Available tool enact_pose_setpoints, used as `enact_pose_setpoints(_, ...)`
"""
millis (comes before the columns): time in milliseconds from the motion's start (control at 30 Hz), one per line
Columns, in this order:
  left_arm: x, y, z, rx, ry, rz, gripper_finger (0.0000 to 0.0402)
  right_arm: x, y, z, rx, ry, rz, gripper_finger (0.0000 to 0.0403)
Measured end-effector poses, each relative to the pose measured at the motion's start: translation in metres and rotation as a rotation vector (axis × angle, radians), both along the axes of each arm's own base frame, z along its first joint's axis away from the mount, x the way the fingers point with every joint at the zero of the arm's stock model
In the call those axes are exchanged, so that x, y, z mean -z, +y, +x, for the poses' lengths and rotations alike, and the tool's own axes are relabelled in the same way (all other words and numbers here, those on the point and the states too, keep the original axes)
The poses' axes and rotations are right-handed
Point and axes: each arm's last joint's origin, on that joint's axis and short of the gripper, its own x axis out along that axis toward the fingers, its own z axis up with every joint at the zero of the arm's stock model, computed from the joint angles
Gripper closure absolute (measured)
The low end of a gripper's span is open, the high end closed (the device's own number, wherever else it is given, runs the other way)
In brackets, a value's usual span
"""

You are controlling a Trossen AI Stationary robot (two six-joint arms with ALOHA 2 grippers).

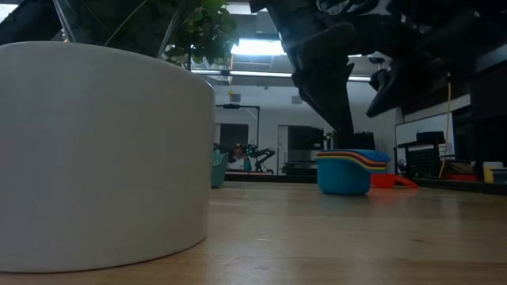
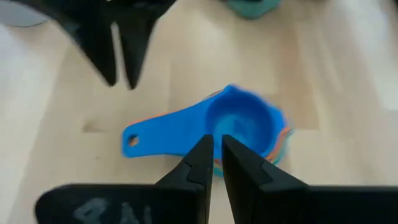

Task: Nest measuring cups in basket
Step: Stack the red measuring cup on top of the blue measuring cup

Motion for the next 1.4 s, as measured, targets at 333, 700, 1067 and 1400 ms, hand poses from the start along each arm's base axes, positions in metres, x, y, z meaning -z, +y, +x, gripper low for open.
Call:
enact_pose_setpoints(333, 0.000, 0.000, 0.000, 0.001, -0.002, -0.001, 0.0334, -0.008, -0.020, -0.001, 0.117, 0.008, -0.022, 0.0362)
enact_pose_setpoints(700, -0.001, 0.000, 0.002, 0.000, -0.028, -0.003, 0.0334, -0.013, -0.050, -0.004, 0.251, -0.015, -0.129, 0.0329)
enact_pose_setpoints(1067, -0.002, 0.000, 0.004, 0.001, -0.045, -0.004, 0.0334, -0.016, -0.081, -0.015, 0.553, 0.014, -0.303, 0.0233)
enact_pose_setpoints(1400, -0.002, 0.000, 0.004, 0.001, -0.047, -0.003, 0.0334, -0.015, -0.115, -0.030, 0.706, 0.000, -0.231, 0.0209)
